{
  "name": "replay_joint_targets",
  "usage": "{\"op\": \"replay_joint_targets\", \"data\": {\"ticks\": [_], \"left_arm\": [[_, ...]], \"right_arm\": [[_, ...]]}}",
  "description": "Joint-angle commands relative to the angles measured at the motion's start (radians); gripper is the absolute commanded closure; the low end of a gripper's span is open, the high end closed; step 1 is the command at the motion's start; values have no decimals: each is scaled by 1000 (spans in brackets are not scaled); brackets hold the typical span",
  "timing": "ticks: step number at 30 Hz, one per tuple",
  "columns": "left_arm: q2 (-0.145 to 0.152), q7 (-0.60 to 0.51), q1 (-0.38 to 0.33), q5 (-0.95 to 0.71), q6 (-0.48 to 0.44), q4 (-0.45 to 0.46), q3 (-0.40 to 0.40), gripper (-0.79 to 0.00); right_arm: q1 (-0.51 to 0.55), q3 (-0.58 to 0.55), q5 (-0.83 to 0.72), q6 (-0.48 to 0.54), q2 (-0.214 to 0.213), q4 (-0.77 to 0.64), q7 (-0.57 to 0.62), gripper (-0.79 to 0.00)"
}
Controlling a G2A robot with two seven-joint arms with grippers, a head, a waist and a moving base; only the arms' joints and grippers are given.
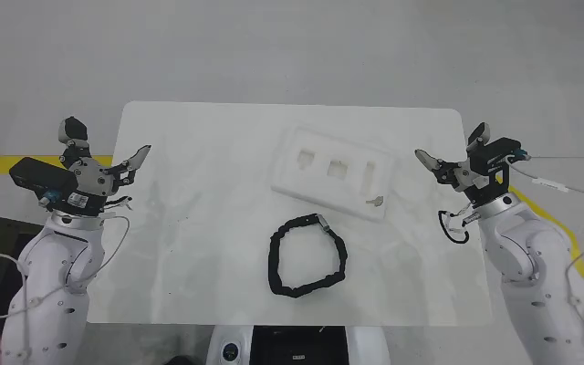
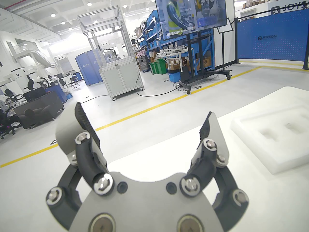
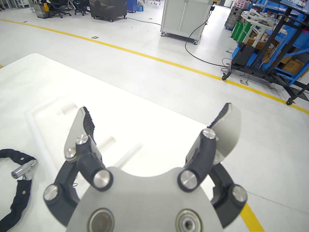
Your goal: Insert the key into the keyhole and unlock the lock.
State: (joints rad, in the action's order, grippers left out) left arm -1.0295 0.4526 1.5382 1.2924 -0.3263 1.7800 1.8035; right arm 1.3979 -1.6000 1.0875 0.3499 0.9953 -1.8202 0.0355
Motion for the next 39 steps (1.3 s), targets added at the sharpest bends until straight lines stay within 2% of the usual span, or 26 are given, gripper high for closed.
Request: {"op": "replay_joint_targets", "data": {"ticks": [1,13,16,23,30,35,39], "left_arm": [[0,0,0,0,0,0,0,-785],[0,-12,2,-2,-13,1,-8,-785],[6,-67,-20,49,-106,8,-37,-785],[11,-90,-108,102,-309,-6,-153,-785],[8,-154,-232,81,-487,-61,-297,-785],[8,-215,-332,67,-672,-120,-390,-785],[17,-206,-401,92,-686,-139,-490,-785]], "right_arm": [[0,0,0,0,0,0,0,-784],[0,0,0,0,0,0,0,-785],[0,0,0,0,0,0,0,-785],[0,0,0,0,0,0,0,-785],[0,0,0,0,0,0,0,-785],[0,0,0,0,0,0,0,-785],[0,0,0,0,0,0,0,-785]]}}
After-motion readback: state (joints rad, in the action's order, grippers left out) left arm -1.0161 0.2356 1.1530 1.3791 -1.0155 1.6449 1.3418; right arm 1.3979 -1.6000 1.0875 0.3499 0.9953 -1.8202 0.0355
